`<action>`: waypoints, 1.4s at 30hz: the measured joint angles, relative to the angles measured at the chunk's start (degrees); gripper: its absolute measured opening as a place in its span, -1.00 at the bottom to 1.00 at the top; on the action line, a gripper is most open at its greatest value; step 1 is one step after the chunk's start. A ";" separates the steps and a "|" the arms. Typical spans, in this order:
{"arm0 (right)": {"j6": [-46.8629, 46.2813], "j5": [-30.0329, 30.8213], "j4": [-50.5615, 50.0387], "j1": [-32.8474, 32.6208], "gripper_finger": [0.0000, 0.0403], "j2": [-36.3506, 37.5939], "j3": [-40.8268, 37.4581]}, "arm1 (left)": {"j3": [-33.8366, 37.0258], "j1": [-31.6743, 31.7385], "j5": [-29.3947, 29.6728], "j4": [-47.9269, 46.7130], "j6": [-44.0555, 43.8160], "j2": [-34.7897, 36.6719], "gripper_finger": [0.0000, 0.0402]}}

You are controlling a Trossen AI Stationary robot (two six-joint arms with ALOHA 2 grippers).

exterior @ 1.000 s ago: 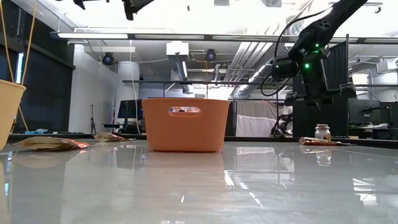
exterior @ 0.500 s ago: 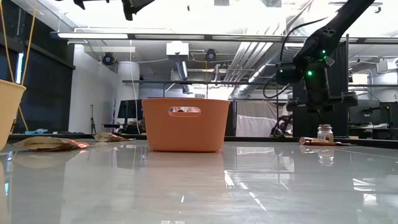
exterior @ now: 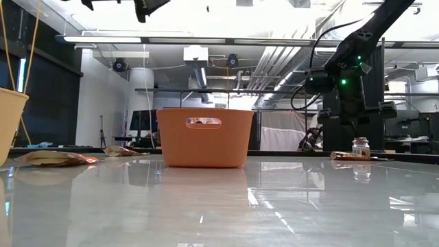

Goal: Sort spices by type
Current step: Put the top brown spice bottle into the orange bin

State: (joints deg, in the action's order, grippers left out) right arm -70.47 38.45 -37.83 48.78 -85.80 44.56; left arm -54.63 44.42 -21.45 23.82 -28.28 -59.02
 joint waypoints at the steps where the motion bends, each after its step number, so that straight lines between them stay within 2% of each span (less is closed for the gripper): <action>1: 0.01 0.03 0.24 -0.21 -1.00 -0.02 -0.01 | 0.00 0.00 0.00 0.02 -0.01 0.00 0.68; 5: 0.01 -0.39 2.06 -1.38 -1.00 -0.04 -0.05 | 0.00 0.01 0.09 0.02 -0.03 0.00 0.68; 18: 5.29 -6.35 18.08 -8.93 -1.00 -0.32 -0.25 | 0.00 0.02 0.09 0.02 -1.52 0.00 0.68; 27: 9.02 -10.13 19.68 -13.39 -1.00 -0.27 -0.23 | 0.00 0.02 0.07 0.02 -1.52 0.00 0.68; 34: 8.60 -12.79 20.55 -19.68 -1.00 -0.21 -0.15 | 0.00 -0.24 -0.11 0.02 -1.55 0.00 0.68; 42: 6.14 -16.23 20.99 -30.84 -1.00 -0.13 -0.05 | 0.02 -0.24 -0.76 0.02 -2.87 0.00 0.68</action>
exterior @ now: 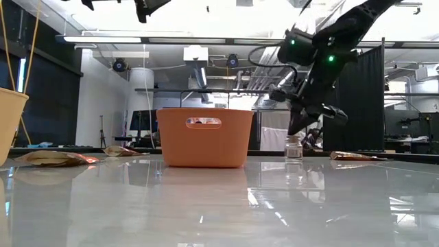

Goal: Sort spices by type
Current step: Put the top brown spice bottle into the orange bin

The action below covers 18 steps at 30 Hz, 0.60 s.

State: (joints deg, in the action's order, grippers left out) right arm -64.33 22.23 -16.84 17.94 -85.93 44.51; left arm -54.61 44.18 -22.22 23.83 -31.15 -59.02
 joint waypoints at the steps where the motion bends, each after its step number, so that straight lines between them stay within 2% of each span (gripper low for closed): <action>1: -0.32 -0.45 0.17 -1.61 -1.00 0.00 0.00 | -0.01 0.00 -0.01 -0.01 -0.21 -0.01 0.68; 8: -5.37 -4.02 2.32 -12.98 -1.00 -0.02 0.02 | 0.00 -0.93 -2.56 -0.02 -1.23 -0.02 0.68; 11: -5.89 -3.10 1.80 -16.63 -1.00 0.81 0.41 | 0.00 -1.80 -2.71 -0.02 -1.21 -0.02 0.68; 18: 3.99 -0.29 1.60 -15.90 -1.00 9.82 0.76 | 0.00 -3.30 -0.49 -0.02 -0.32 -0.02 0.68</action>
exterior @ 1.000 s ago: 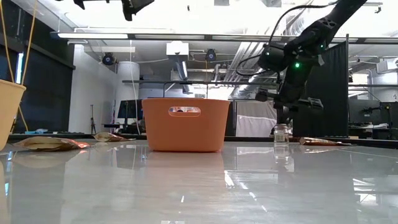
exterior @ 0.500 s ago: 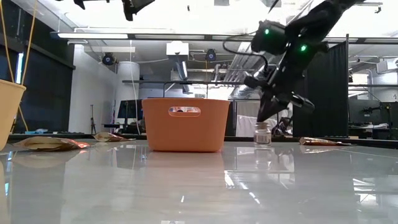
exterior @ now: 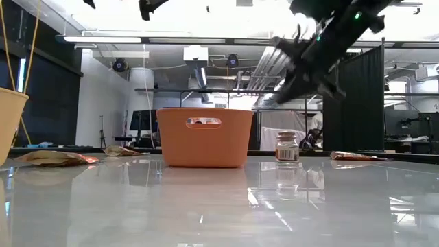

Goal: Sort spices by type
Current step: Put the top brown spice bottle into the orange bin

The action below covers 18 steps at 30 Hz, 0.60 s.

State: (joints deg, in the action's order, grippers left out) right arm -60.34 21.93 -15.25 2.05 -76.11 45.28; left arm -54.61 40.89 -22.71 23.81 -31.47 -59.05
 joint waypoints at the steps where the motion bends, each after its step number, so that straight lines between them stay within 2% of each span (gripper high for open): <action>1: 1.97 -0.01 0.06 0.21 -1.00 1.56 0.00 | 0.00 -0.24 0.39 -0.03 -0.02 0.00 0.68; 8: 11.89 -0.03 3.38 1.81 -0.98 9.10 0.02 | 0.00 -1.71 0.80 -0.09 0.13 0.00 0.68; 18: 13.29 -2.18 4.90 2.05 -0.85 10.20 0.04 | 0.00 -1.69 0.97 -0.11 0.16 0.00 0.68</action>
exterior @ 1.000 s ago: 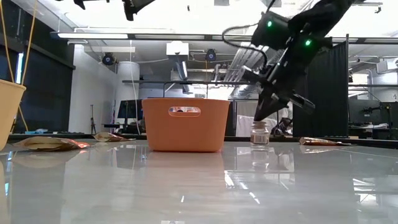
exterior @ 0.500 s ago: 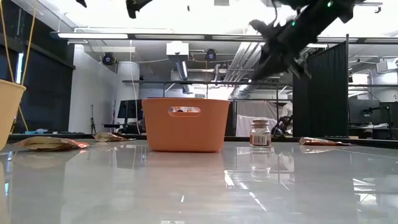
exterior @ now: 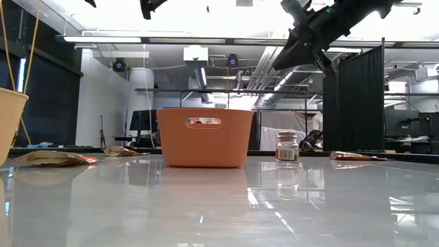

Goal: Sort spices by type
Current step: Put the top brown spice bottle into the orange bin

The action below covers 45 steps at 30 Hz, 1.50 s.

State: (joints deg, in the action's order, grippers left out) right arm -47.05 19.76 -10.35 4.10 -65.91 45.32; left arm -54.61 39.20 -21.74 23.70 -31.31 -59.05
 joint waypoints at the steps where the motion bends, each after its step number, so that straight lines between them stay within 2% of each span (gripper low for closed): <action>1: 0.00 -0.31 0.29 0.00 -0.82 0.00 0.00 | 0.00 0.00 0.00 0.00 0.00 0.00 0.68; 9: 3.11 -1.39 8.26 0.00 -0.51 0.00 0.00 | 0.00 0.18 -0.27 0.00 1.62 0.00 0.68; 11: 6.41 -1.89 11.95 0.00 -0.37 0.00 0.02 | 0.00 0.73 -2.01 0.02 1.92 0.00 0.68; 15: 12.65 -6.90 15.53 0.57 -0.03 0.00 0.87 | 0.00 2.08 -7.28 0.04 0.09 0.11 0.68; 18: 15.73 -12.99 8.06 2.26 0.24 -0.94 5.08 | 0.02 2.98 -9.70 -0.61 0.00 0.79 0.68; 21: 20.40 -20.15 -5.84 4.28 0.48 -4.22 12.33 | 0.02 3.96 -9.81 -1.56 0.04 1.74 0.68; 24: 26.47 -22.95 -21.02 5.63 0.62 -9.40 20.38 | 0.02 4.97 -9.78 -3.49 0.03 2.42 0.68; 29: 39.77 -23.26 -36.84 5.46 0.70 -18.46 27.44 | 0.02 5.53 -9.79 -8.40 3.76 3.77 0.68; 37: 51.61 -21.85 -38.62 5.25 0.71 -27.08 26.97 | 0.02 5.53 -8.39 -24.43 14.30 4.96 0.68; 41: 54.28 -22.35 -39.15 5.29 0.71 -29.98 26.97 | 0.06 5.08 -2.50 -34.30 19.03 4.98 0.68; 45: 55.04 -24.07 -39.22 5.29 0.71 -33.13 26.97 | 2.18 3.35 4.87 -39.84 22.54 4.96 0.68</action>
State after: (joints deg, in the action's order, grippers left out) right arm 7.99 -4.31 -49.56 9.39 -99.04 72.29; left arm -52.43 42.55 -16.86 -16.14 -8.77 -54.08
